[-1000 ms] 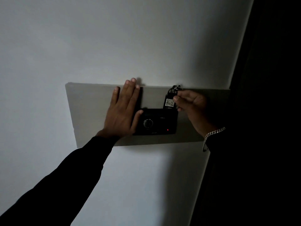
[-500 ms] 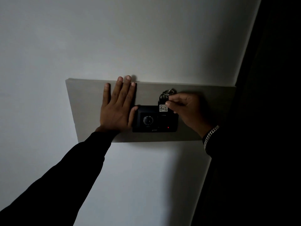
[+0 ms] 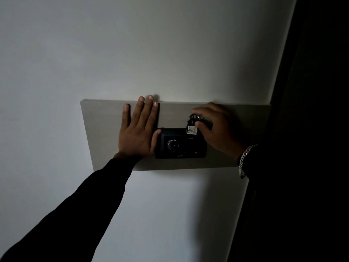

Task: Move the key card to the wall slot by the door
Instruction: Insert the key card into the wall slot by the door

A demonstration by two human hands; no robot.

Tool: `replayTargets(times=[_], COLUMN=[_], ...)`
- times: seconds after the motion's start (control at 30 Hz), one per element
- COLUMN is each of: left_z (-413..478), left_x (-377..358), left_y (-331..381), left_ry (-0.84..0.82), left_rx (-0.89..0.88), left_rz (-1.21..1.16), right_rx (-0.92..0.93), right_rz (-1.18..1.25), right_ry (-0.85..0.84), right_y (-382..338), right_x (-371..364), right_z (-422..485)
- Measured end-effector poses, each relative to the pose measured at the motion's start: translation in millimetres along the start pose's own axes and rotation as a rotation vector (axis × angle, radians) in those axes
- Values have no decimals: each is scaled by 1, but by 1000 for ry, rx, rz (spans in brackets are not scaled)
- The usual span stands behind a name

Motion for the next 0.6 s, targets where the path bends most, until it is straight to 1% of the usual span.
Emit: replayTargets(times=[0.13, 0.27, 0.5, 0.6], left_z=[0, -1, -1, -1], left_x=[1, -2, -6, -7], left_y=[0, 1, -1, 0], left_ry=[9, 13, -28, -60], left_rx=[-4, -9, -7, -3], left_rz=[4, 2, 27, 31], right_rx=[35, 71, 100, 83], right_rz=[12, 9, 40, 52], right_ry=[-11, -58, -54, -58], right_y=[-1, -3, -5, -4], right_x=[5, 0, -1, 0], right_z=[10, 11, 5, 3])
Point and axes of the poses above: each hand's wrist, its own z-axis towards the middle knuckle, its own x-axis out of the back of the hand, y = z × x, the point moved 9 cm from there along z, towards the middle knuckle, and after that the axes turned 1 degree about -x, right-handed, at the moved point
